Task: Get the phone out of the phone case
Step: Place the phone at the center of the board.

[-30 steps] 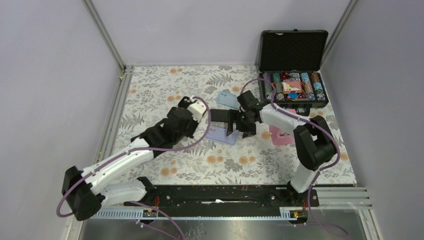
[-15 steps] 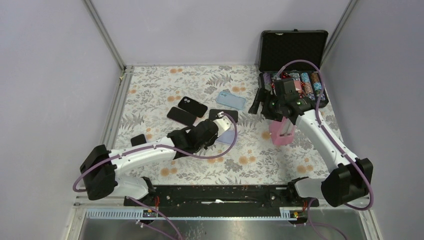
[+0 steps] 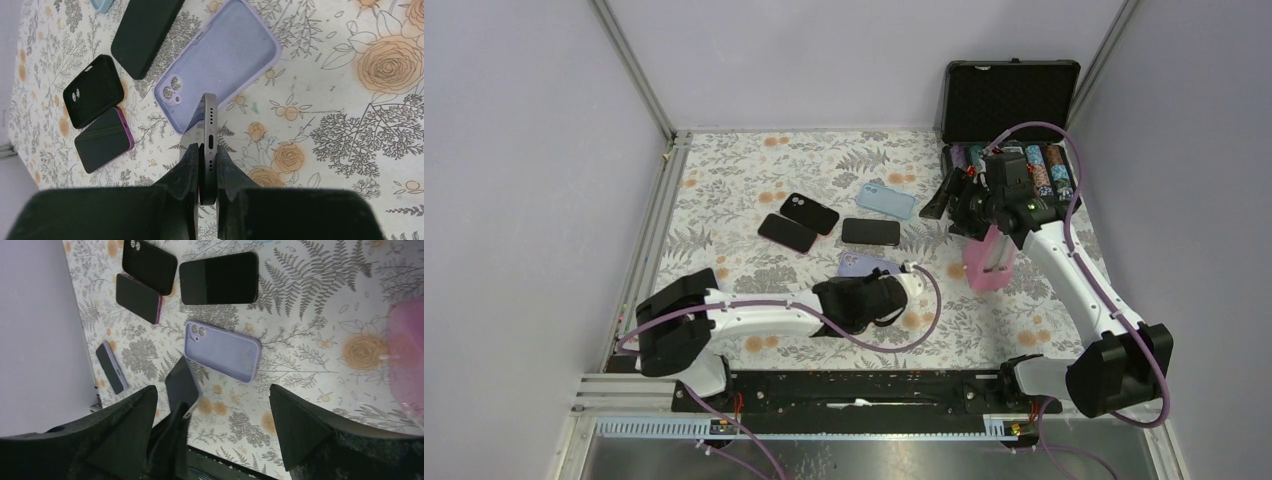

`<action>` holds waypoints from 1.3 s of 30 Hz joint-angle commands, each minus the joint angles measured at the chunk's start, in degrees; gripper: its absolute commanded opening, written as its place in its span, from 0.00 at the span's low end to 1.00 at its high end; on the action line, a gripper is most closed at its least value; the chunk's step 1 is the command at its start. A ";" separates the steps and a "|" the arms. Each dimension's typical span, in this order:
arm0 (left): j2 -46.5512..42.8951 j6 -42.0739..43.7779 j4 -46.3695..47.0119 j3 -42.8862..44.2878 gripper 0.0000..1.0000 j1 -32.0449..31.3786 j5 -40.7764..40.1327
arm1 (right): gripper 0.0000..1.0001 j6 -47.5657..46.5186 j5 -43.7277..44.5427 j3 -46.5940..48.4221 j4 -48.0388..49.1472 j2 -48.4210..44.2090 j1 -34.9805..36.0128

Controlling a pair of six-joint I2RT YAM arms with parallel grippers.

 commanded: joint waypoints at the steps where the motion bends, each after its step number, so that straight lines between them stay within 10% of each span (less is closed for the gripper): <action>1: 6.43 -13.01 -0.53 0.08 0.00 -2.63 11.87 | 0.88 3.90 -4.17 -2.16 4.51 -1.80 -0.46; 25: 25.09 -26.00 5.87 3.23 0.21 -7.37 23.79 | 0.86 1.85 0.00 -6.29 -0.85 -10.83 -4.16; 39: 32.20 -17.87 14.73 -3.91 0.24 -8.58 5.78 | 0.86 3.31 -1.76 -6.50 -0.89 -12.29 -4.66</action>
